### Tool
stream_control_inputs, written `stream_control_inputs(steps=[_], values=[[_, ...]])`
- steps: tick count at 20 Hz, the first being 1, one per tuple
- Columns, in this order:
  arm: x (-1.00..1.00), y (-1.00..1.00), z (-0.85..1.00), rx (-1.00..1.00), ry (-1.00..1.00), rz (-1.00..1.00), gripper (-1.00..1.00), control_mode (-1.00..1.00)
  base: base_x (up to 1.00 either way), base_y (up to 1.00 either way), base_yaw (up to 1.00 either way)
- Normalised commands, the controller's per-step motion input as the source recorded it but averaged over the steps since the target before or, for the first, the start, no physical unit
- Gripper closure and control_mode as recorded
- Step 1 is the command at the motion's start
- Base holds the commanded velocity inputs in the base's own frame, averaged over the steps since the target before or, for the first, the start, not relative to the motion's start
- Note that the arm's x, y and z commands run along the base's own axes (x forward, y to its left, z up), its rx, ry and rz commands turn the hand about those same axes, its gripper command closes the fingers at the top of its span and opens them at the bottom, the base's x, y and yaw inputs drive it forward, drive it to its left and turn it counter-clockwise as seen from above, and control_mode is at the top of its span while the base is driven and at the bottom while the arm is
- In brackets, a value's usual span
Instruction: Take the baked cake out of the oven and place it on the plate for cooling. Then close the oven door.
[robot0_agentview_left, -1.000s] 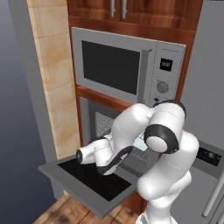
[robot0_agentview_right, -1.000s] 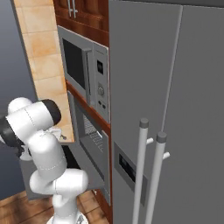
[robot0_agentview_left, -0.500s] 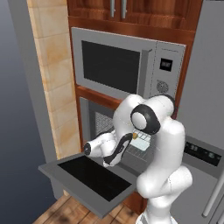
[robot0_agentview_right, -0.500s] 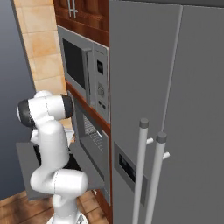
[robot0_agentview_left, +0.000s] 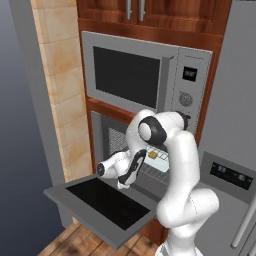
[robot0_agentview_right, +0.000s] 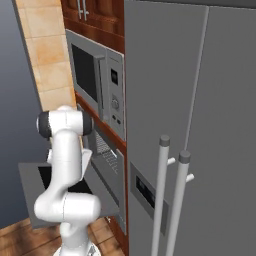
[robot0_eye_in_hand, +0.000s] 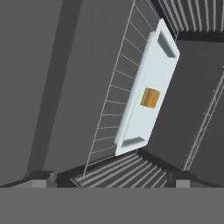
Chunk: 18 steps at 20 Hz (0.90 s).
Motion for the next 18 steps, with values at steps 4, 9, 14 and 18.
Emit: stream_control_inputs(steps=[4, 9, 14, 18], values=[[0.53, -0.19, -0.34, 0.0, 0.0, 0.0, -1.0, -1.0, 0.0, 0.0, 0.0], [0.39, -0.34, -0.4, 0.0, 0.0, 0.0, -1.0, -1.0, 0.0, 0.0, 0.0], [0.02, -0.44, -0.33, 0.0, 0.0, 0.0, -1.0, -1.0, 0.0, 0.0, 0.0], [0.0, -0.44, -0.3, 0.01, 0.0, 0.0, -1.0, -1.0, 0.0, 0.0, 0.0]])
